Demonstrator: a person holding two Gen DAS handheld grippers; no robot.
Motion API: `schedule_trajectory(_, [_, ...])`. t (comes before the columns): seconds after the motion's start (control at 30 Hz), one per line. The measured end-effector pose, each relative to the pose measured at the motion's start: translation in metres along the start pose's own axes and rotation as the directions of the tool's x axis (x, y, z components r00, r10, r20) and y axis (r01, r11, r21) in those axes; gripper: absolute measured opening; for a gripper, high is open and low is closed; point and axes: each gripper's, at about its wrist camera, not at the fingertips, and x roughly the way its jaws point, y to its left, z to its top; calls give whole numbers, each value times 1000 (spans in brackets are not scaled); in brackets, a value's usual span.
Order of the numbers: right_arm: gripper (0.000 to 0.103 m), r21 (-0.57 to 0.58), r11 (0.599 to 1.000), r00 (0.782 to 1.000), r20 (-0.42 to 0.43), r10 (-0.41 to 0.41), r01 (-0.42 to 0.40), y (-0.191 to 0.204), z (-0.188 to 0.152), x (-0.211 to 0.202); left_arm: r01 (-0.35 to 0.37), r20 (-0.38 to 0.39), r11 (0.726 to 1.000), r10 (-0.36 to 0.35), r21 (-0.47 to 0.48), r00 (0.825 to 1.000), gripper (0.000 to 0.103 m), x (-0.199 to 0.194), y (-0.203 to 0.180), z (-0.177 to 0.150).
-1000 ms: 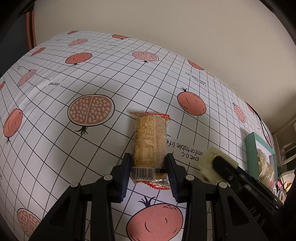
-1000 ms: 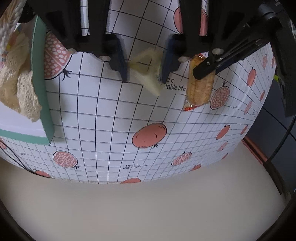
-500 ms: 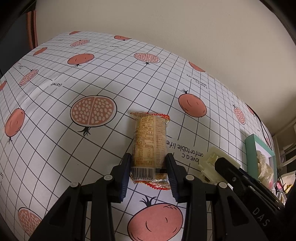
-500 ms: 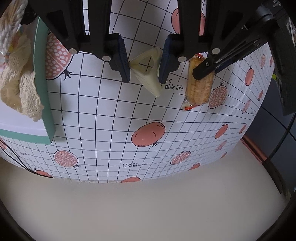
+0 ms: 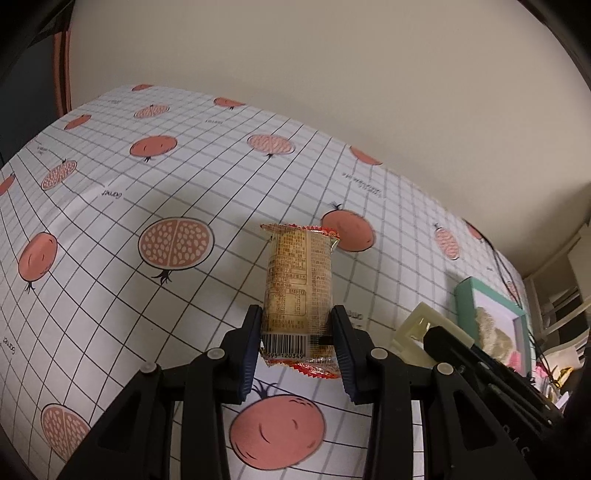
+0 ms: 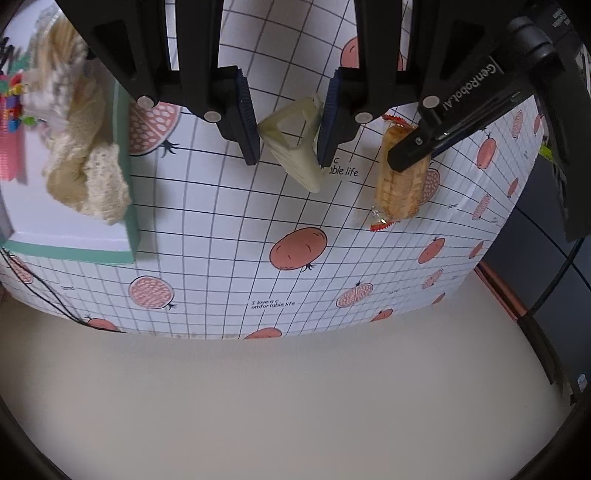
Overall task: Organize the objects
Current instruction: 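Carry the wafer snack and white clip over the tray with both tools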
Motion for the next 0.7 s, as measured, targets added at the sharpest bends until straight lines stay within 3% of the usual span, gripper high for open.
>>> schedule_trajectory(0.4, [34,0,1000,998,53,-20,20,-12,-4,-51,43,65,996,-48,73,997,39,-40,-35,-9])
schedule_trajectory(0.7, [34,16,999,995,89,-35,34,-29,-7,-76,65,63,994,-70,92,996,39,-45,-60,-19])
